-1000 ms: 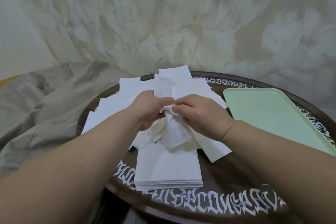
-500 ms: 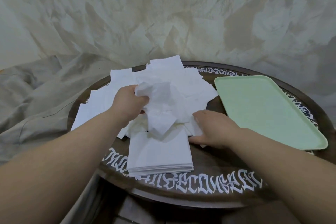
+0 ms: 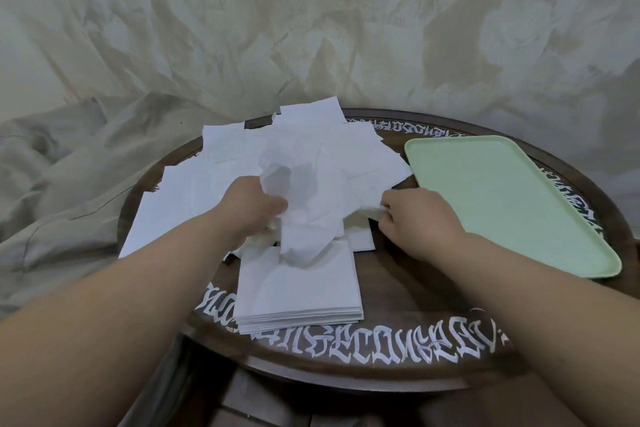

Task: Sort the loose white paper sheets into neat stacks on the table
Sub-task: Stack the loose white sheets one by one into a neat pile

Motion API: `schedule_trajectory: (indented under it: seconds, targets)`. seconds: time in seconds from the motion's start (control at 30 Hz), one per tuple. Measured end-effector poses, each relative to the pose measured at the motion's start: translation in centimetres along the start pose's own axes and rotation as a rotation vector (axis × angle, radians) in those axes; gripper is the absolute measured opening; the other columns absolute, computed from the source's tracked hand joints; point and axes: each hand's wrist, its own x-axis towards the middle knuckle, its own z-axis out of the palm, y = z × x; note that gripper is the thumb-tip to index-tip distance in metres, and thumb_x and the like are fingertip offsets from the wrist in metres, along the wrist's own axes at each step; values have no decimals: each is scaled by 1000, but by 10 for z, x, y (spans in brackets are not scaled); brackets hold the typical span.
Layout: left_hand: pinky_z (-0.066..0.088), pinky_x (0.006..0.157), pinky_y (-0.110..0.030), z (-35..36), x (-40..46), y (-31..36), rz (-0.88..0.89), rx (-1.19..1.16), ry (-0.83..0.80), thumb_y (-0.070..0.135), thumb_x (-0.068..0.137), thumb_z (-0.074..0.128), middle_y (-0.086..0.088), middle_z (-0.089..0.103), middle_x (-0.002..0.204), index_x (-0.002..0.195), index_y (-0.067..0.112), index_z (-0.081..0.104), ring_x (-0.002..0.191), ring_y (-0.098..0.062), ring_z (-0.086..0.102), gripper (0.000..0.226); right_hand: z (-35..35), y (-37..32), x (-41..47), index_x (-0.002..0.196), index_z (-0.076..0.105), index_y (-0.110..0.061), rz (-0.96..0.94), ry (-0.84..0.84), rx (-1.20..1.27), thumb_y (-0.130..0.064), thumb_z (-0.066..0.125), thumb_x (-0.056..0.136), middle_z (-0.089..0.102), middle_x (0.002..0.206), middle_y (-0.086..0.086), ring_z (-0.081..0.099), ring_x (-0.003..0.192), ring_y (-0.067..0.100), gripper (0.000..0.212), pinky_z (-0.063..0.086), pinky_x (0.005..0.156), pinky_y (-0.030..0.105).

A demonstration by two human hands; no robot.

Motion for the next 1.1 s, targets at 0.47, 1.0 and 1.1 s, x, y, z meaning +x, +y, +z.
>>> schedule_trajectory:
  seconds: [0.47, 1.0, 1.1]
  targets:
    - [59, 69, -31, -17, -13, 14, 164, -248, 128, -6, 89, 43, -2, 63, 87, 84, 18, 62, 70, -14, 61, 30, -41, -4, 6, 91, 55, -16, 102, 370, 339, -21, 55, 86, 64, 80, 5, 53, 74, 31, 7, 43, 66, 35]
    - [54, 64, -31, -71, -42, -8, 142, -416, 434, -3, 87, 48, -6, 64, 95, 104, 12, 62, 81, -21, 62, 27, -56, -45, -13, 91, 70, -16, 14, 380, 465, -22, 57, 90, 59, 85, 2, 51, 80, 19, 14, 34, 69, 29]
    - [54, 63, -29, -64, -54, -24, 96, -471, 424, -4, 87, 49, -5, 62, 96, 108, 12, 60, 78, -17, 60, 28, -52, -55, -22, 91, 67, -16, 41, 392, 495, -20, 55, 90, 61, 86, 3, 52, 83, 22, 13, 37, 71, 31]
